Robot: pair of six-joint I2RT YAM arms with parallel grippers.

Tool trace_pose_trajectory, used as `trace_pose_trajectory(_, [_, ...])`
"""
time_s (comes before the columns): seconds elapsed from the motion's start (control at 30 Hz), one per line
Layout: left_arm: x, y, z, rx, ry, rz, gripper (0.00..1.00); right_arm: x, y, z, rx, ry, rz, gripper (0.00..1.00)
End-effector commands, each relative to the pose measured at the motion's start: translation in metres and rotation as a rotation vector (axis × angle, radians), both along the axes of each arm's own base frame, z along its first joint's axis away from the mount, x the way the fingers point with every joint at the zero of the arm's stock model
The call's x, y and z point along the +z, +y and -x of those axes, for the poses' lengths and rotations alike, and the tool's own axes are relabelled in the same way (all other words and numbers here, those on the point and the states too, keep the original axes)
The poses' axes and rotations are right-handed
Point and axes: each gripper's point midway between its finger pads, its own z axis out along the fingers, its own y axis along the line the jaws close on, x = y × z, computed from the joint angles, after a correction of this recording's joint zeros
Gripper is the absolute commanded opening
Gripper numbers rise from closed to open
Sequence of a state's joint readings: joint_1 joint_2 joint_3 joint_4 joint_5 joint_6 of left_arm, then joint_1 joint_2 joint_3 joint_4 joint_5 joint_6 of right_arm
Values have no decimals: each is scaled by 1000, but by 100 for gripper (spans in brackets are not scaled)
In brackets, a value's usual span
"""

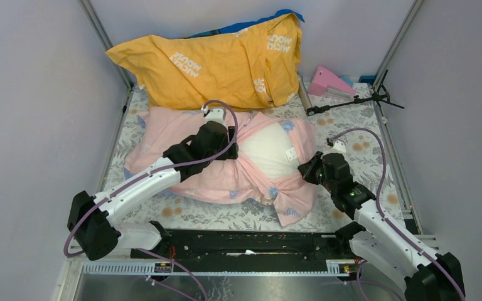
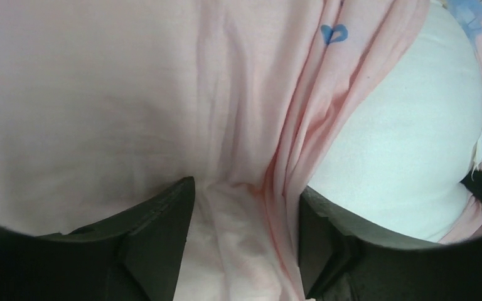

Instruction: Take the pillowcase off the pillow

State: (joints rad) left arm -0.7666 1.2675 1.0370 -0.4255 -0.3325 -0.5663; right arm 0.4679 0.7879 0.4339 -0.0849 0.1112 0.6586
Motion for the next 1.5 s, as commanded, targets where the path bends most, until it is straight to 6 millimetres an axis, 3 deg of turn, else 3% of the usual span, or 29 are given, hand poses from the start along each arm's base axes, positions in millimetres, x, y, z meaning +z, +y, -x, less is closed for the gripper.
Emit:
trace_pose_trajectory(0.0, [24,-9,13,-96,-27,-40,66,-12,0,12,55,47,23,0])
trace_pose_trajectory(0.2, [71,-71,30,-275,-134,-85,75,-6,4,16,82,20,-6,0])
trace_pose_trajectory(0.47, [81,-153,50,-490,-146,-112,79,0,4,21,93,3,-26,0])
trace_pose_trajectory(0.6, [85,-191,70,-662,-145,25,82,-1,3,22,92,0,-25,0])
trace_pose_trajectory(0.67, [80,-199,74,-692,-154,71,84,-1,3,22,92,2,-25,0])
trace_pose_trajectory(0.83, [42,-181,50,-576,-94,7,88,0,4,22,95,2,-27,0])
trace_pose_trajectory(0.97, [-16,-154,27,-430,16,-193,92,0,3,23,94,1,-27,0])
trace_pose_trajectory(1.13, [-77,-122,19,-293,142,-360,92,-3,2,25,96,12,-17,0])
trace_pose_trajectory(1.2, [-86,-112,17,-264,163,-365,67,-6,1,27,97,22,-10,0])
trace_pose_trajectory(1.3, [-80,-99,6,-194,138,-331,25,-14,-4,31,88,47,16,0])
trace_pose_trajectory(1.47, [-39,-80,-9,-92,22,-279,5,-30,-15,39,42,98,40,2])
